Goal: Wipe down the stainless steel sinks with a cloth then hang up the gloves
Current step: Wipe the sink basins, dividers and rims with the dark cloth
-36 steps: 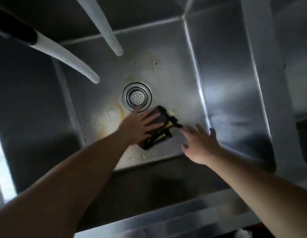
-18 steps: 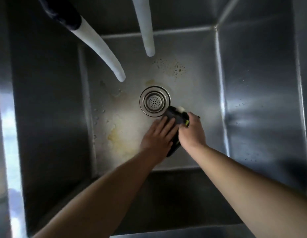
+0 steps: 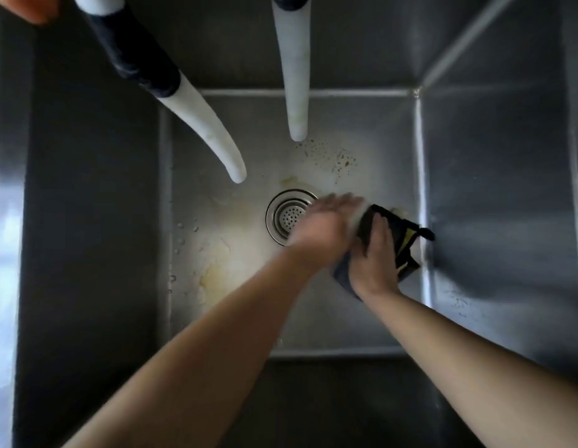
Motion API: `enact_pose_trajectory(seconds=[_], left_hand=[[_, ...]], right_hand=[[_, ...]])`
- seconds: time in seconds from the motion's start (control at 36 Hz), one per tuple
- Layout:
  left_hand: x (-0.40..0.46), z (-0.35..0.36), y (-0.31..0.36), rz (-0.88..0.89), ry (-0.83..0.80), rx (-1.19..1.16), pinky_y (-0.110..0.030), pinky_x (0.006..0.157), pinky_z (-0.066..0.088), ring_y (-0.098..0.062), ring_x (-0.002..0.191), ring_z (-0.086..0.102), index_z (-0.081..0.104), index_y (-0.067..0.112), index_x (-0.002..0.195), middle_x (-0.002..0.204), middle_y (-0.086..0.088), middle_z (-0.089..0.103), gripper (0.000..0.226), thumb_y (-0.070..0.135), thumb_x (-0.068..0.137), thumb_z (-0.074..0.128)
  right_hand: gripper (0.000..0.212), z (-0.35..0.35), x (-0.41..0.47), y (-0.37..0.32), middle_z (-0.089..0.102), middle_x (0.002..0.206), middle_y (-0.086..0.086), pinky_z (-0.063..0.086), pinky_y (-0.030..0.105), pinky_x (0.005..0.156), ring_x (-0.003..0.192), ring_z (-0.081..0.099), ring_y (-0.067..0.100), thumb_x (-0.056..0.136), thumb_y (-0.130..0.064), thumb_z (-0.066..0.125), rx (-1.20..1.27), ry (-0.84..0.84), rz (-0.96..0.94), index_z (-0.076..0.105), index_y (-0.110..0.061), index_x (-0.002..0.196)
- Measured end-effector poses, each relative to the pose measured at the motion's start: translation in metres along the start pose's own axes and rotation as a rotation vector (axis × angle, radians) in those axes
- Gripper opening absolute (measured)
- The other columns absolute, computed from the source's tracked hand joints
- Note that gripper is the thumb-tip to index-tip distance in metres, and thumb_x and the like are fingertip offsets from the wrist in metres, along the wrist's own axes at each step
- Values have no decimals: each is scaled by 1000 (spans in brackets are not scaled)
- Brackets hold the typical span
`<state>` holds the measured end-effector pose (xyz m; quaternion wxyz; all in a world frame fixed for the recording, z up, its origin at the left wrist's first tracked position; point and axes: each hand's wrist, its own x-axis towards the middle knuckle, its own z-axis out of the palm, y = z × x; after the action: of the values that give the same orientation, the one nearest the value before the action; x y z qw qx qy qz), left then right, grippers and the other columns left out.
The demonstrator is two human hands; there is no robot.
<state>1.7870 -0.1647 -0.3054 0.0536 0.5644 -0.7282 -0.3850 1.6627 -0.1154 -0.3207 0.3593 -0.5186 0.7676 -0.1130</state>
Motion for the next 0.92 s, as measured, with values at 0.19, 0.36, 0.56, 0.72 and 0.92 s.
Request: enact_pose_trajectory(seconds=[0.19, 0.36, 0.56, 0.72, 0.92], left_hand=[[-116, -39, -95, -512, 88, 182, -42, 124, 12, -32, 152, 17, 25, 24, 157, 164, -9, 22, 73, 49, 88, 19], [-171, -40, -137, -593, 139, 203, -51, 119, 27, -39, 143, 35, 38, 6, 150, 155, -19, 38, 71, 33, 85, 43], [-176, -1, -141, -629, 149, 198, -50, 120, 24, -39, 149, 20, 30, 8, 154, 162, -20, 21, 67, 17, 93, 58], [-172, 8, -142, -621, 180, 260, -50, 123, 13, -45, 149, 17, 24, 5, 155, 161, -25, 19, 63, 19, 95, 40], [-170, 8, -142, -643, 166, 184, -44, 125, 2, -38, 152, 2, 12, 10, 157, 164, -20, 4, 75, 9, 94, 53]], right_hand=[[75, 42, 44, -14, 5, 165, 13, 0, 48, 122, 152, -4, 30, 99, -49, 23, -522, 173, 26, 4, -4, 156], [72, 37, 153, -86, 5, 166, 6, -3, 55, 120, 152, -7, 25, 97, -50, 15, -584, 137, -169, 9, -10, 157], [69, 72, 142, -112, 9, 166, 0, -7, 58, 119, 152, -5, 15, 97, -47, 25, -664, 33, -544, 11, -17, 157], [58, 75, 107, -78, 13, 165, -6, -5, 48, 122, 152, 6, 12, 103, -42, 23, -884, -197, -1162, 13, -25, 157], [55, 32, 134, -45, -4, 165, -12, 1, 52, 119, 151, -8, 10, 102, -40, 19, -626, 36, -478, 2, -39, 155]])
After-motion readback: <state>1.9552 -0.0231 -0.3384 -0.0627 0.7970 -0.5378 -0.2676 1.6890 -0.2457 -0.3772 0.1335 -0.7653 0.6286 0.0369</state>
